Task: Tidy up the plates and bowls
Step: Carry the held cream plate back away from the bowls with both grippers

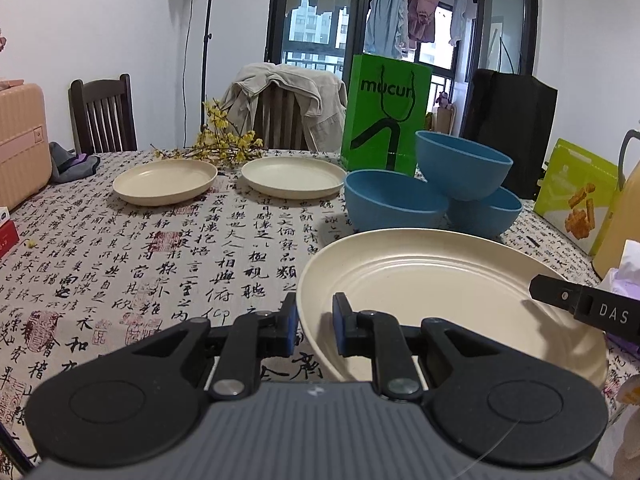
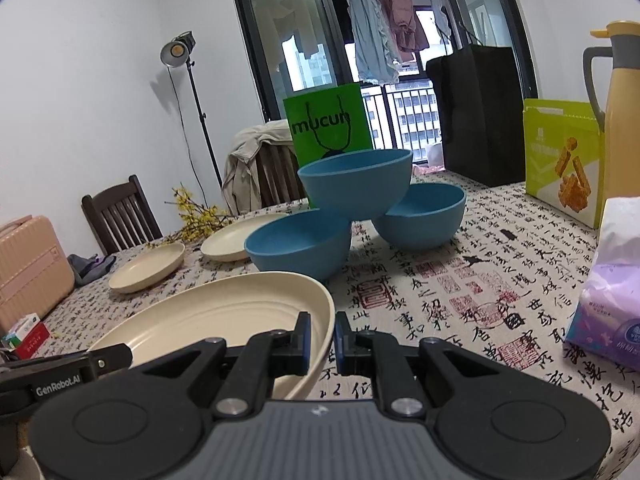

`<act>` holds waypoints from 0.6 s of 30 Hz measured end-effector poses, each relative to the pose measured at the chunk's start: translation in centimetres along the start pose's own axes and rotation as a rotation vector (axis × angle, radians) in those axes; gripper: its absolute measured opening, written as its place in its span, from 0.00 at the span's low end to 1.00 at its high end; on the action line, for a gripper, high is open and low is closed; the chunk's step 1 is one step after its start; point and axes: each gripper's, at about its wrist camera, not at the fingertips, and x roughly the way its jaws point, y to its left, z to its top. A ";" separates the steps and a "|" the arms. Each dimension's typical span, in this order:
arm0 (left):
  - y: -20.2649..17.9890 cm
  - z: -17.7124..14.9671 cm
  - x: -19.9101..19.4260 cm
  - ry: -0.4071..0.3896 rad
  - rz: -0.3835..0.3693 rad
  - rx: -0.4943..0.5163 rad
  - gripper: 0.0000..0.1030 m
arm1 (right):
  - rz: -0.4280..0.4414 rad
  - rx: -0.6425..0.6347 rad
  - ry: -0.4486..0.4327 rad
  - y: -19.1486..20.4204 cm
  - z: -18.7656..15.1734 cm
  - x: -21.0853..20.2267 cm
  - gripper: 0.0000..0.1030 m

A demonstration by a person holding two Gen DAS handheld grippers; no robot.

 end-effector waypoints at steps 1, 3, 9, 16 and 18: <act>0.1 -0.1 0.2 0.004 0.001 0.000 0.17 | 0.001 -0.001 0.003 0.0 -0.1 0.2 0.11; 0.3 -0.4 0.6 0.013 0.003 -0.002 0.17 | 0.000 -0.003 0.007 0.1 -0.4 0.6 0.11; 0.6 -1.2 1.8 0.035 0.011 0.000 0.17 | -0.008 -0.003 0.031 -0.2 -1.5 1.9 0.11; 0.5 -2.0 2.8 0.049 0.024 0.006 0.17 | -0.020 -0.021 0.046 -0.3 -2.5 3.1 0.11; 0.5 -2.2 3.2 0.056 0.030 0.008 0.17 | -0.024 -0.031 0.051 -0.2 -2.8 3.5 0.11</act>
